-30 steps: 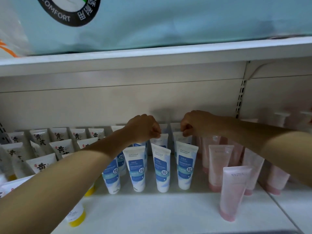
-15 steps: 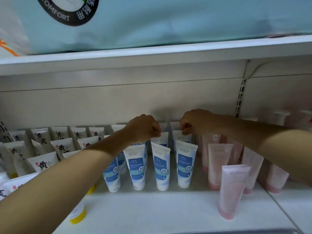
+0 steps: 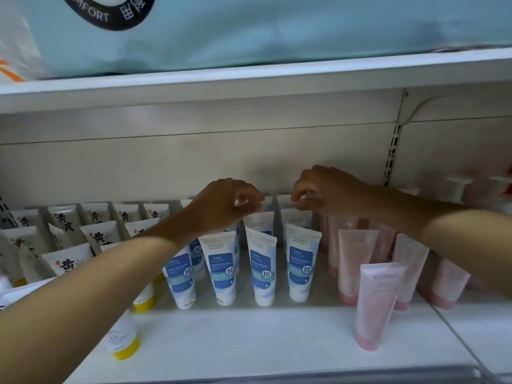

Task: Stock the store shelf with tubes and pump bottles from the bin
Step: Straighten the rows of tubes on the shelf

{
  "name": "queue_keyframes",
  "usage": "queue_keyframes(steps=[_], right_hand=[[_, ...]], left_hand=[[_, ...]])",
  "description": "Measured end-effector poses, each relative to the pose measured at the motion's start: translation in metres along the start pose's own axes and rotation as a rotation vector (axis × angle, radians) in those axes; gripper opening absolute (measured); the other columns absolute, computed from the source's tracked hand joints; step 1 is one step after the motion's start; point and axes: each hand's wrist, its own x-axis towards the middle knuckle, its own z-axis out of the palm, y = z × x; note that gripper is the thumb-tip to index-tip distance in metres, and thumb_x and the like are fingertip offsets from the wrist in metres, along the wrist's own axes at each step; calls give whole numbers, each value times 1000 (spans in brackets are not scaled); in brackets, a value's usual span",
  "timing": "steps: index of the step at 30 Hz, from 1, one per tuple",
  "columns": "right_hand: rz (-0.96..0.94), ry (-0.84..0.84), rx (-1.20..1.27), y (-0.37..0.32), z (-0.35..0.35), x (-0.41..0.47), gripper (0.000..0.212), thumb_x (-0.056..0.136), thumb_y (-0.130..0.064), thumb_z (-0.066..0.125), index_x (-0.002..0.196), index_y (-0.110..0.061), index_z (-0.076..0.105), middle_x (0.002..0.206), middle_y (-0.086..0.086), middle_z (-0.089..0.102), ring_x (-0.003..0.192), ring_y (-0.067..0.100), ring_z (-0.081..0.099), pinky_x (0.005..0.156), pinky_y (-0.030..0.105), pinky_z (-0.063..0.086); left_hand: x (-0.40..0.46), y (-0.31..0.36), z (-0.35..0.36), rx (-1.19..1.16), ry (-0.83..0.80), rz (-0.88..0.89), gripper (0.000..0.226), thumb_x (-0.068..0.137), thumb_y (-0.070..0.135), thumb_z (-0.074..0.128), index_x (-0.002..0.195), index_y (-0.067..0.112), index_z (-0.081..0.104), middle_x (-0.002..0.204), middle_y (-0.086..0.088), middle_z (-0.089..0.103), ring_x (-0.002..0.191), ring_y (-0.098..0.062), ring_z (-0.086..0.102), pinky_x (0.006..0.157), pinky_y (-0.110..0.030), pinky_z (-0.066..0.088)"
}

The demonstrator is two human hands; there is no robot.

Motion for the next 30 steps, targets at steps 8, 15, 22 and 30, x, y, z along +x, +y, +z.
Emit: queue_keyframes(steps=[8,15,22,30], right_hand=[[-19,-201,54,-29,-15,-28,29,89,-52,57,91,-25,68,78,-16,63,71,4,60,64,20,42],[-5,-287,-34,-40,-12,-28,18,88,-43,64,84,-27,58,65,-17,49,62,2,51,57,21,35],[4,-287,-25,-37,-8,-33,18,91,-32,62,79,-21,54,71,-14,49,66,5,51,61,22,40],[-31,-304,-39,-33,-10,-35,15,92,-28,62,84,-16,60,70,-15,50,64,2,49,62,18,36]], left_hand=[[-25,18,-8,227,-166,119,28,92,49,55,119,42,61,114,25,59,116,1,40,97,-27,25],[-22,23,0,243,-173,95,20,93,44,58,110,41,67,102,25,62,107,-2,46,96,-28,28],[-25,29,1,178,-143,27,16,92,37,62,101,32,73,91,15,70,84,-4,61,84,-24,41],[-26,29,3,68,-201,-49,15,92,31,62,100,27,74,90,13,70,78,0,61,74,-21,49]])
